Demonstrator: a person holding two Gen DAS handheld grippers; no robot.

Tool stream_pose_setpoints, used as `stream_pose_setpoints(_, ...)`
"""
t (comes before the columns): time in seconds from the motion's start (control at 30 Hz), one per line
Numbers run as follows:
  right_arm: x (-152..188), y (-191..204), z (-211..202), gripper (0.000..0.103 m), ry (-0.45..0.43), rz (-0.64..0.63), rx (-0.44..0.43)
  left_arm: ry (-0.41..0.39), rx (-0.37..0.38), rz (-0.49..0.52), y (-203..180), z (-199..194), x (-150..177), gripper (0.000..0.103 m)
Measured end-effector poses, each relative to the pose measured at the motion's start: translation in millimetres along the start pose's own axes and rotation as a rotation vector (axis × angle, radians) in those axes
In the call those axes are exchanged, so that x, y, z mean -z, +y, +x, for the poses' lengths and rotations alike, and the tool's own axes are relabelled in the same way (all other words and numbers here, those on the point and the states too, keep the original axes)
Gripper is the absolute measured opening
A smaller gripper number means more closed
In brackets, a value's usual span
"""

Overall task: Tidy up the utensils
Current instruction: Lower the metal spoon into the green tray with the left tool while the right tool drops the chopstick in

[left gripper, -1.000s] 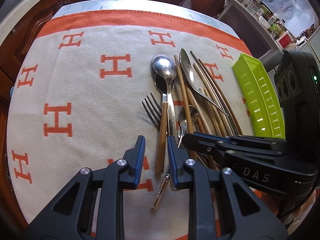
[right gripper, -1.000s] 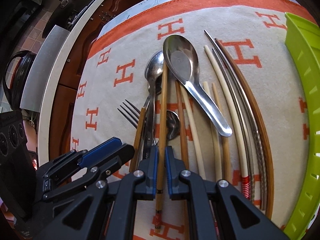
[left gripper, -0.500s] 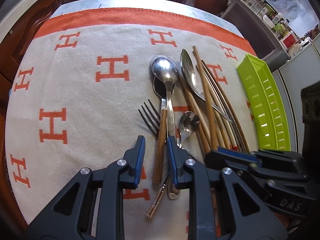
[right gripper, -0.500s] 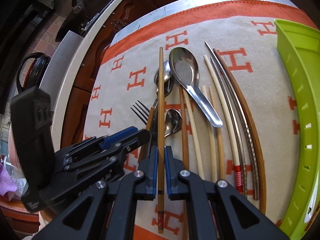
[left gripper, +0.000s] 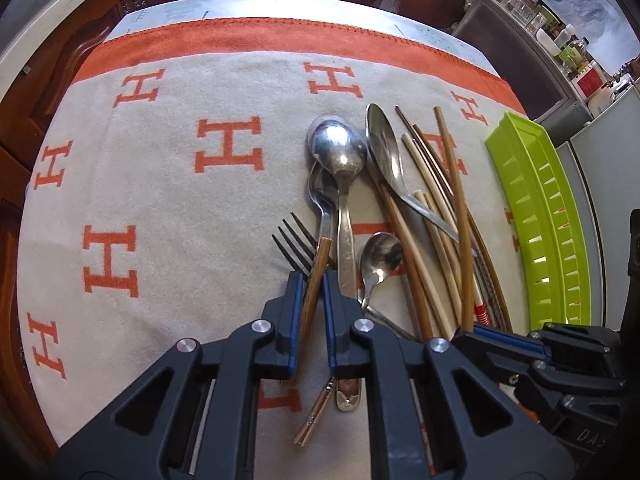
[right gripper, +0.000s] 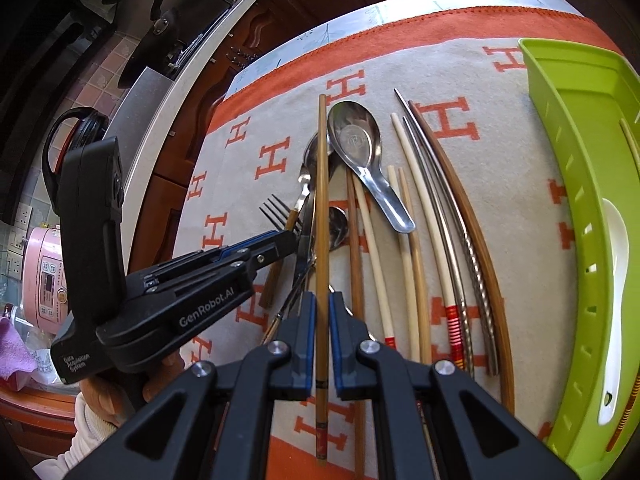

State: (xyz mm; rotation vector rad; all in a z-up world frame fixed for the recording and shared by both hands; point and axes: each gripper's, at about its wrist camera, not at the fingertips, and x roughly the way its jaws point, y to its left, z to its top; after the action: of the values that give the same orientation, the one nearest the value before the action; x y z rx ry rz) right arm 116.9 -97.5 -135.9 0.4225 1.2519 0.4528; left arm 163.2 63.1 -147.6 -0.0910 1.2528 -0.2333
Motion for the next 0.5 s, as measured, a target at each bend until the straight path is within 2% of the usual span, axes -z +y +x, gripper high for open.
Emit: stream_pose_setpoints(0.5, 4.5, -7.6, -13.8, 0.006, -0.025, 0.007, -0.012, -0.09, -0.012, -0.017, 6.9, -42.0, 16.0, 0.005)
